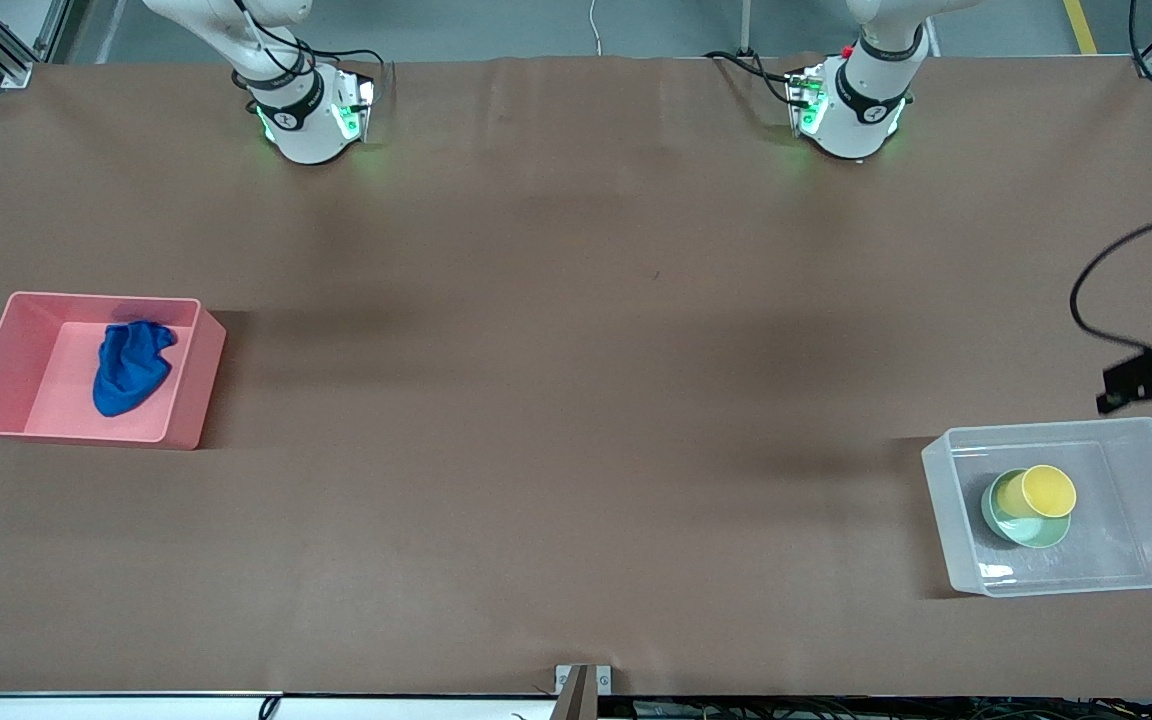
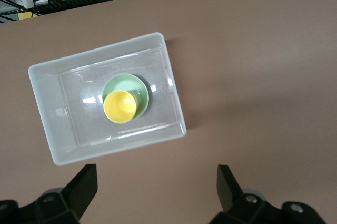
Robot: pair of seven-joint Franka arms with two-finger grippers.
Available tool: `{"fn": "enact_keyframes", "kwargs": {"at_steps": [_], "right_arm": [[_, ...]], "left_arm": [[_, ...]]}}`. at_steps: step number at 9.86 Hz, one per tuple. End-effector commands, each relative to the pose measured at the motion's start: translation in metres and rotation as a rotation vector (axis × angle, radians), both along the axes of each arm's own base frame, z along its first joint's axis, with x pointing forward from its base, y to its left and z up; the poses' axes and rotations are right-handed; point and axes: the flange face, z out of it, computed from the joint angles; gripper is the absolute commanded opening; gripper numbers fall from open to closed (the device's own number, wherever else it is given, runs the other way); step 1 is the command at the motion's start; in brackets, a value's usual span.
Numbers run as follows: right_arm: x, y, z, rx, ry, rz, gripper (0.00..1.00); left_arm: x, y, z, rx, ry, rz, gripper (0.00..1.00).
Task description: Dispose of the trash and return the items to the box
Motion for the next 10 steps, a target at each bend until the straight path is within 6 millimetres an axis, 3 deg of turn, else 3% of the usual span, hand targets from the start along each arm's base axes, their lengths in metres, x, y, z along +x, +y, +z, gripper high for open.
{"fn": "enact_keyframes", "kwargs": {"at_steps": [1, 2, 4, 7, 10], "right_arm": [[-0.003, 0.001, -0.001, 0.008, 0.007, -0.01, 1.0], [-0.002, 0.001, -0.001, 0.007, 0.006, -0.01, 1.0], [-0.002, 0.003, 0.0, 0.007, 0.001, -0.005, 1.0], [-0.001, 0.005, 0.001, 0.004, -0.003, -0.001, 1.0], [-0.001, 0.004, 0.003, 0.005, -0.011, -0.003, 1.0]], "left_arm": [[-0.043, -0.037, 0.027, 0.04, 0.069, -0.033, 1.0], [-0.059, -0.048, 0.047, 0.057, 0.066, -0.037, 1.0], [-0.079, -0.058, 0.064, 0.043, 0.079, 0.008, 1.0], [-0.113, -0.053, 0.057, -0.009, 0.117, 0.086, 1.0], [-0.11, -0.056, 0.044, -0.011, 0.112, 0.128, 1.0]]}}
